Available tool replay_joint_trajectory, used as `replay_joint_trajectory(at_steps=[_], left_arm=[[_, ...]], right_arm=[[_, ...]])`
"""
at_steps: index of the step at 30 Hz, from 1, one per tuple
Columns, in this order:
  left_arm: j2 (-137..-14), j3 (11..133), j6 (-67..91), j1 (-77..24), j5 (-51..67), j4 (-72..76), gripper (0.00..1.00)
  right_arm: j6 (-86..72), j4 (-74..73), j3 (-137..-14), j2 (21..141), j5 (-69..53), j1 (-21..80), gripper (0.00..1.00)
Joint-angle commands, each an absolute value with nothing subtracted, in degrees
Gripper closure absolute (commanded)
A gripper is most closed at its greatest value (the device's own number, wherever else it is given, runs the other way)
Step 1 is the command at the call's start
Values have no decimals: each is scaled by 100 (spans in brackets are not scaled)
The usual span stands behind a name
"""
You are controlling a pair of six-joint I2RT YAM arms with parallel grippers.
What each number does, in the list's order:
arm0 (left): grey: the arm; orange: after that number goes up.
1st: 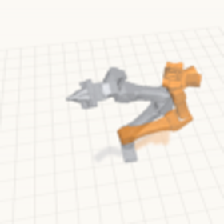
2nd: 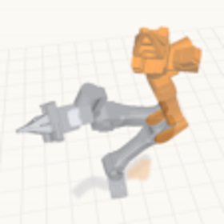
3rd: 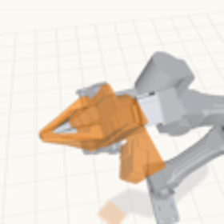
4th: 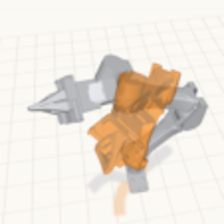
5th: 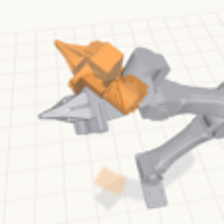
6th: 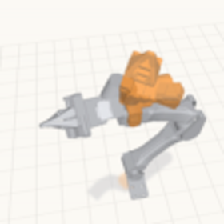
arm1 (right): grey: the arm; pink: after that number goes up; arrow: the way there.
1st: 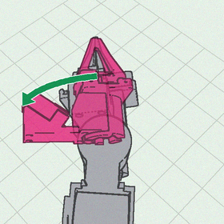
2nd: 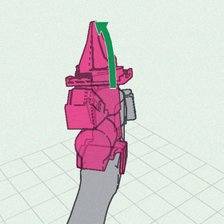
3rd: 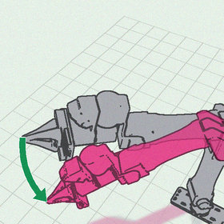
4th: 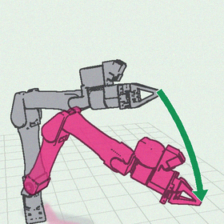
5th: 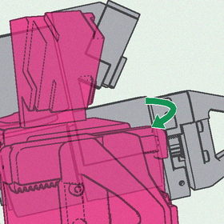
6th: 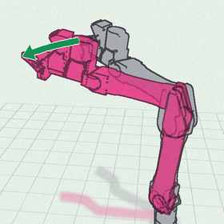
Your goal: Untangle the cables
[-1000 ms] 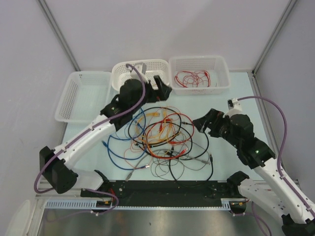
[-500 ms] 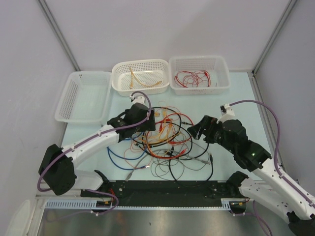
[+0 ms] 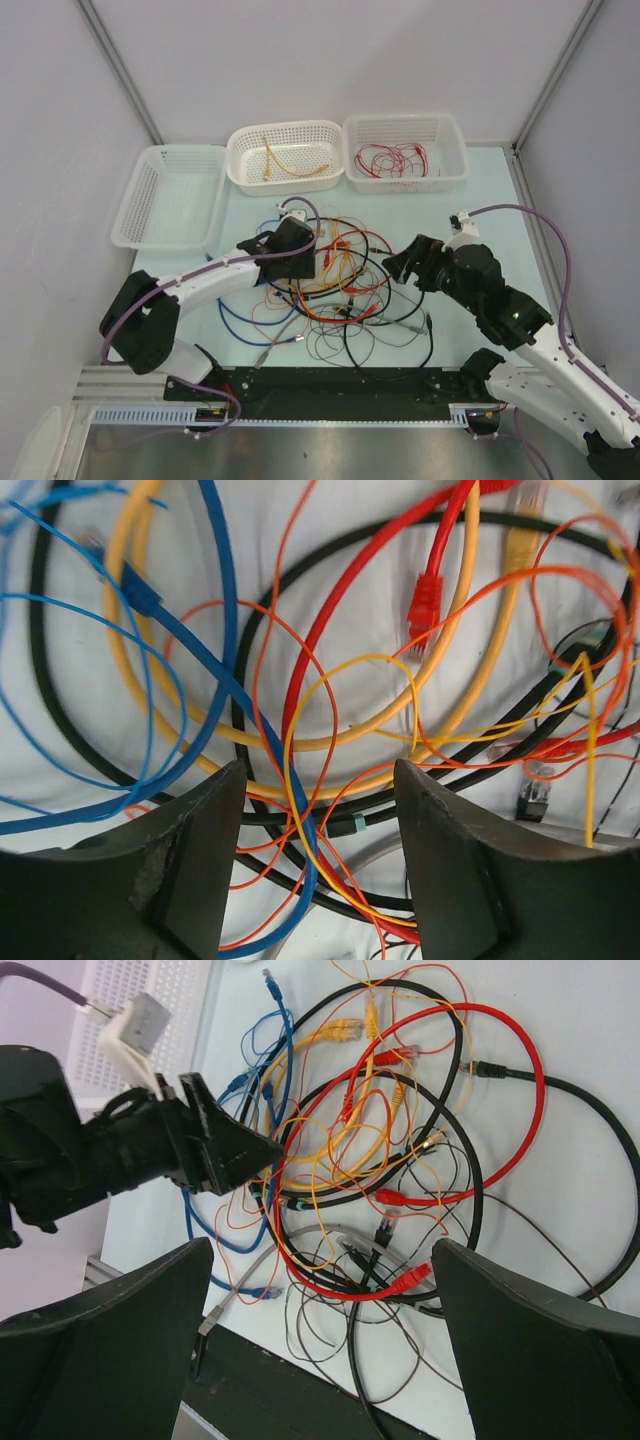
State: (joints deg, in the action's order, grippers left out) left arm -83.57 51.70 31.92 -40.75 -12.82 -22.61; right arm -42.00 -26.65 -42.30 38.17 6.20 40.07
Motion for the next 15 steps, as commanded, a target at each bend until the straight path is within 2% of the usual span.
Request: replay_joint_trajectory(at_steps=[1, 8, 15], left_arm=[[-8490, 5185, 3225, -4236, -923, -1978, 34], [-8867, 5352, 3059, -4789, -1107, -2056, 28], [-9509, 5642, 3138, -4808, -1703, -2390, 26]], right_arm=[[-4210, -2751, -4210, 3727, 765, 4043, 4], [-4210, -2707, -4131, 3735, 800, 4043, 3], [-4219, -2733, -4113, 3692, 800, 4043, 3]])
